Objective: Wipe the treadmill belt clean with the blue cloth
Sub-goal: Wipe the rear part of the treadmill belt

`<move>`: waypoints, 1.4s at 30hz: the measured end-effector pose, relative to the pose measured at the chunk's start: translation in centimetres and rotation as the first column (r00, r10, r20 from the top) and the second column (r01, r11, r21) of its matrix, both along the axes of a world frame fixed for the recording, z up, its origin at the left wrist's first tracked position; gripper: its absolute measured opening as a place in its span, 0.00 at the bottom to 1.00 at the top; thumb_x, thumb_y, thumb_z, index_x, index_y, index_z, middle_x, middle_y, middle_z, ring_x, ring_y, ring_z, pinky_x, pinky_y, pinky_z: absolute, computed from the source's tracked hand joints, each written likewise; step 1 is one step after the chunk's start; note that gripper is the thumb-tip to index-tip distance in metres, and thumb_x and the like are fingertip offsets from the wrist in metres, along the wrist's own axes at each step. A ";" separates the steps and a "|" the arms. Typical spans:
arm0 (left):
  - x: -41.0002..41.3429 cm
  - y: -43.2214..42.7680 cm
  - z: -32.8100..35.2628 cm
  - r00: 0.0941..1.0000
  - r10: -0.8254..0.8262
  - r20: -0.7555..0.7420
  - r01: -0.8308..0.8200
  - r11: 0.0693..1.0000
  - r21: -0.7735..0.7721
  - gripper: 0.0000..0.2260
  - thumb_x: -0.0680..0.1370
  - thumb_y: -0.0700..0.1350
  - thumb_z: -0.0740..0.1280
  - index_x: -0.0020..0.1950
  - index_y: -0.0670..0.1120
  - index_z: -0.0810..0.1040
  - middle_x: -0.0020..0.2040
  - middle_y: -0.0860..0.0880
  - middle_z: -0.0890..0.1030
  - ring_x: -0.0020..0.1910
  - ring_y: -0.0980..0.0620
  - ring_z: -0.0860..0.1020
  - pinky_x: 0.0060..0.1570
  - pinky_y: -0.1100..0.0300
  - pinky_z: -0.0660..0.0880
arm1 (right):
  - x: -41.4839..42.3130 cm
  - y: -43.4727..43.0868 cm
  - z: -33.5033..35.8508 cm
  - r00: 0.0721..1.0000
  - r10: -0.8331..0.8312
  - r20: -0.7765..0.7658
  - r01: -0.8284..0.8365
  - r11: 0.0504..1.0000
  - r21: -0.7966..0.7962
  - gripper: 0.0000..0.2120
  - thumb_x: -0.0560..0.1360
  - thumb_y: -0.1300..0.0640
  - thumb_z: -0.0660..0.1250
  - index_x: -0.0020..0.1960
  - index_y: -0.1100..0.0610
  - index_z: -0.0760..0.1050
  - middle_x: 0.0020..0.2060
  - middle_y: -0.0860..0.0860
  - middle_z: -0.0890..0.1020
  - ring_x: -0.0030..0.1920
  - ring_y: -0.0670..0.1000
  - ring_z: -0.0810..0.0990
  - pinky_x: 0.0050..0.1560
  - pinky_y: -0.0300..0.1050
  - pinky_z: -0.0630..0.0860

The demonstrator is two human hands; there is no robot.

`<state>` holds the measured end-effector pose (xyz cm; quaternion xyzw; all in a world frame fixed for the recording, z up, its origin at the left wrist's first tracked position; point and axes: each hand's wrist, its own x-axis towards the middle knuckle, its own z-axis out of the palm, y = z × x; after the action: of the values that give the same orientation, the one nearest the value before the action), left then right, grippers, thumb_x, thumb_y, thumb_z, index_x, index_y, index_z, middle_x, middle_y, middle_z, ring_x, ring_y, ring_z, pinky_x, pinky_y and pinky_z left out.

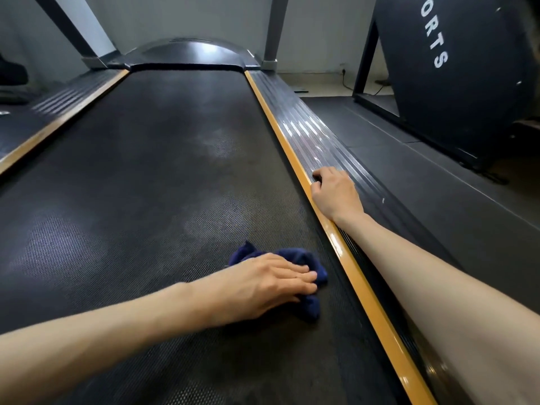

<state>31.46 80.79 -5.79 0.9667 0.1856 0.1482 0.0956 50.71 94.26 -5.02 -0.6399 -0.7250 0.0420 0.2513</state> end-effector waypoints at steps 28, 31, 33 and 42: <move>-14.7 6.7 -0.7 0.078 0.993 0.090 -0.997 0.079 -0.004 0.14 0.79 0.39 0.58 0.61 0.43 0.76 0.57 0.37 0.79 0.56 0.36 0.76 0.55 0.49 0.70 | 0.7 -6.5 -0.4 0.982 0.056 0.180 -0.046 0.997 -0.059 0.19 0.81 0.56 0.52 0.71 0.59 0.63 0.71 0.54 0.67 0.72 0.53 0.63 0.73 0.52 0.51; -12.0 5.8 -0.6 0.157 0.977 0.143 -0.986 0.163 -0.029 0.13 0.81 0.42 0.56 0.60 0.43 0.77 0.57 0.40 0.80 0.57 0.38 0.75 0.55 0.50 0.70 | 0.4 -6.5 -0.3 0.989 0.052 0.141 -0.041 0.996 -0.077 0.20 0.81 0.56 0.52 0.72 0.60 0.63 0.72 0.55 0.65 0.72 0.54 0.63 0.72 0.51 0.58; -9.9 4.4 0.0 0.296 0.949 0.107 -0.955 0.295 0.025 0.12 0.81 0.44 0.57 0.61 0.46 0.77 0.61 0.46 0.79 0.60 0.42 0.74 0.56 0.53 0.69 | 0.3 -6.6 -0.2 0.989 0.049 0.137 -0.036 0.995 -0.093 0.21 0.81 0.55 0.52 0.73 0.60 0.62 0.72 0.55 0.65 0.72 0.54 0.63 0.72 0.51 0.59; -3.5 -2.7 -1.2 0.892 0.448 0.056 -0.445 0.893 -0.064 0.10 0.78 0.35 0.62 0.59 0.36 0.77 0.54 0.42 0.80 0.52 0.50 0.79 0.55 0.62 0.74 | 0.4 -7.5 0.2 0.992 0.039 0.118 -0.025 0.992 -0.121 0.20 0.82 0.54 0.51 0.73 0.58 0.62 0.71 0.53 0.66 0.69 0.55 0.66 0.68 0.52 0.63</move>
<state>27.92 78.11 -6.98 0.8899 0.4026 0.1950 0.0892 51.16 86.74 -4.81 -0.6435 -0.7451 0.0505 0.1678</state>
